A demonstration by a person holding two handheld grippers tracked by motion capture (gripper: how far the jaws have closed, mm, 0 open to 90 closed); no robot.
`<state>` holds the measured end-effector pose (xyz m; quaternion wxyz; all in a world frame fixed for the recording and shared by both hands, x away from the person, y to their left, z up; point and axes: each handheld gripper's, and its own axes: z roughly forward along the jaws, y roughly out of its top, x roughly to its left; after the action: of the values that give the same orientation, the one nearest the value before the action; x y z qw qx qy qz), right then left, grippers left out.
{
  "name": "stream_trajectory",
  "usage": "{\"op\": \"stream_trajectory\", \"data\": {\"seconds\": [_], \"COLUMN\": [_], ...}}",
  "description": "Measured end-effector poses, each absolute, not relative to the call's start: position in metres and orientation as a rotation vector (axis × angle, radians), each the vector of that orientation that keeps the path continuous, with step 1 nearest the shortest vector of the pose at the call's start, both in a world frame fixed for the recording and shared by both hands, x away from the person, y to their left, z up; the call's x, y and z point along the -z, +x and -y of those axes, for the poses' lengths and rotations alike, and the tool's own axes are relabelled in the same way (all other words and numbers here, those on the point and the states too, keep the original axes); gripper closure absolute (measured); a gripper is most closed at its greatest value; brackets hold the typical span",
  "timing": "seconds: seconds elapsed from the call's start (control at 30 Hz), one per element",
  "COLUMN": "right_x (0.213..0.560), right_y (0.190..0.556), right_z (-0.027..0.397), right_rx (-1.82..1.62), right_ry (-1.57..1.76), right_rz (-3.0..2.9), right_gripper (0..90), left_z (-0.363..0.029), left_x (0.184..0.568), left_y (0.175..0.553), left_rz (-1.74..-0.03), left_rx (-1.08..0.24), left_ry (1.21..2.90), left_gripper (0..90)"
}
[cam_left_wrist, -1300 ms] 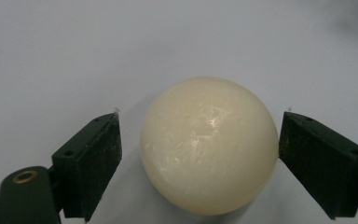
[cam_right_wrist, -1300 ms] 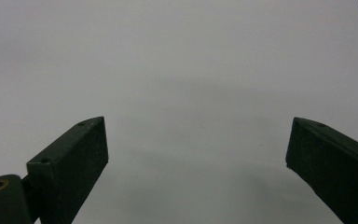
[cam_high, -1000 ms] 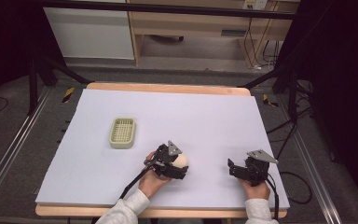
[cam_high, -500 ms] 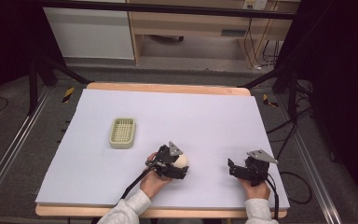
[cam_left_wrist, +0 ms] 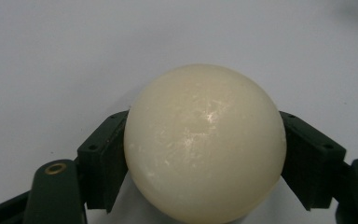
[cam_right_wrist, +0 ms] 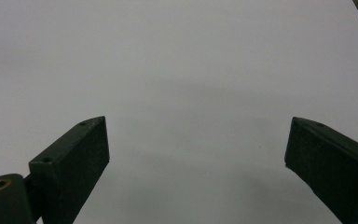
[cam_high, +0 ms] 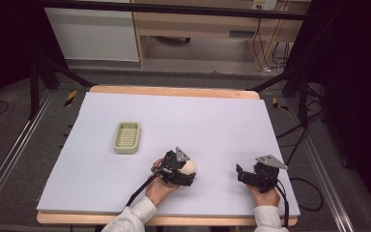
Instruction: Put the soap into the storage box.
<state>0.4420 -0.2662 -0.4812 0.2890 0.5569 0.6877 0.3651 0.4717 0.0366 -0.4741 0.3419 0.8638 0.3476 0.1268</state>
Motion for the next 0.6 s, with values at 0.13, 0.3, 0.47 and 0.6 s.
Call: {"op": "stream_trajectory", "data": {"seconds": [0.13, 0.3, 0.47, 0.6], "right_x": [0.481, 0.481, 0.481, 0.48], "right_y": [0.442, 0.442, 0.442, 0.442], "right_z": [0.266, 0.266, 0.266, 0.266], "right_rx": [-0.974, -0.97, -0.972, -0.979], "right_ry": [1.485, 1.485, 1.486, 1.484], "right_rz": [-1.834, -1.835, -1.833, -1.825], "right_gripper": [6.7, 6.7, 6.7, 6.7], "left_z": [-0.037, -0.04, -0.047, -0.054], "left_x": [0.474, 0.47, 0.459, 0.452], "left_y": [0.472, 0.472, 0.471, 0.471], "left_rz": [-0.904, -0.91, -0.904, -0.913], "left_rx": [-0.335, -0.328, -0.343, -0.348], "left_ry": [2.248, 2.228, 2.22, 2.214], "left_gripper": [24.1, 24.1, 24.0, 24.0]}}
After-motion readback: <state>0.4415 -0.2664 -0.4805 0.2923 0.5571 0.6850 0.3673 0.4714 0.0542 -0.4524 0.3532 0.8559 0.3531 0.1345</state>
